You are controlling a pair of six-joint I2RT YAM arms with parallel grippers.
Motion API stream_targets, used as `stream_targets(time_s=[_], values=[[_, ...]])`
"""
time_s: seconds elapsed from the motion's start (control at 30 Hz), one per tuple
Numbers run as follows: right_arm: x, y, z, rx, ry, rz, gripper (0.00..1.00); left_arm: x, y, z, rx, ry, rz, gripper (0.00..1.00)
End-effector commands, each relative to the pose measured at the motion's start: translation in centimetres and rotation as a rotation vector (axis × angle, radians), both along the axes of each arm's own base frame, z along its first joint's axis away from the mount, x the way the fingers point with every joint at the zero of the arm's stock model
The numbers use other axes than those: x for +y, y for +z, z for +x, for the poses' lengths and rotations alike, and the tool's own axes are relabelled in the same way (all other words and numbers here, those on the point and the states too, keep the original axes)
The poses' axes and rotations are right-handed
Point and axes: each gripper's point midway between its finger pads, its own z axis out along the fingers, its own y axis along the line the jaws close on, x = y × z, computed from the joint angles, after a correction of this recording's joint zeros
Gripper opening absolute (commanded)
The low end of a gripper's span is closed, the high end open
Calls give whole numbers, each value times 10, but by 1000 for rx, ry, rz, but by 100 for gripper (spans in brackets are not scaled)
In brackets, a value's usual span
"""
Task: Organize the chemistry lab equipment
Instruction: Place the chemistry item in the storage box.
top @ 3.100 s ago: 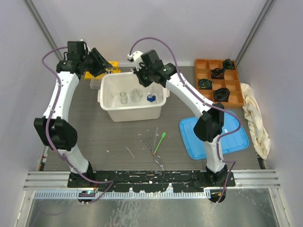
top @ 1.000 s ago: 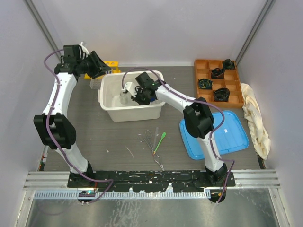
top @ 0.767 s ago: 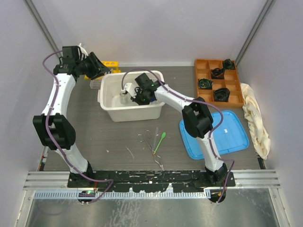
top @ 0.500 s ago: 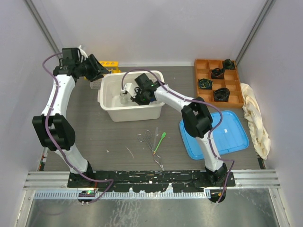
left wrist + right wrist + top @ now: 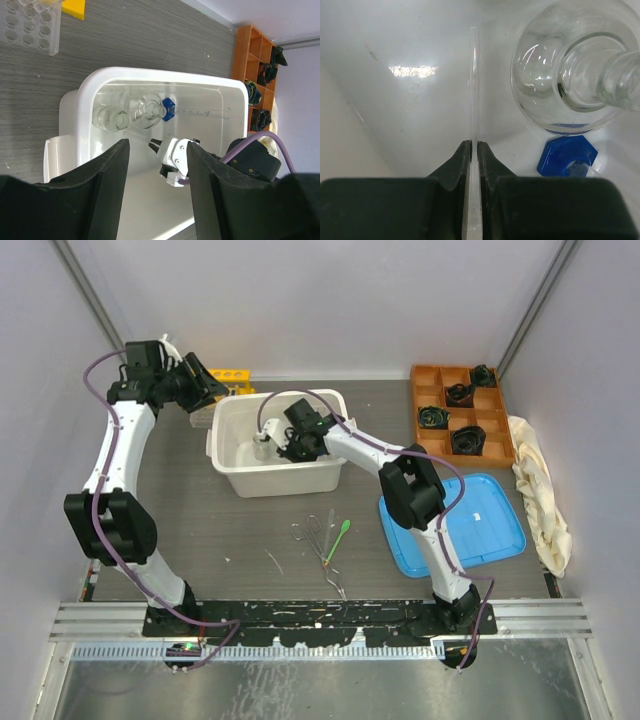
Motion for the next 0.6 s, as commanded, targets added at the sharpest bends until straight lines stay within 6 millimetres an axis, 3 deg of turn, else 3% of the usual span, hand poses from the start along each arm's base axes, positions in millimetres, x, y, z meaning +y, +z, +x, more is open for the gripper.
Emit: stream_targets(time_s=[0.0, 0.27, 0.57], values=[[2, -3, 3, -8, -23, 9, 8, 2, 24, -5, -77, -10, 6, 52], [2, -7, 3, 0, -33, 6, 13, 2, 20, -6, -69, -11, 1, 53], [2, -6, 4, 5, -49, 14, 30, 0, 18, -8, -63, -15, -7, 54]])
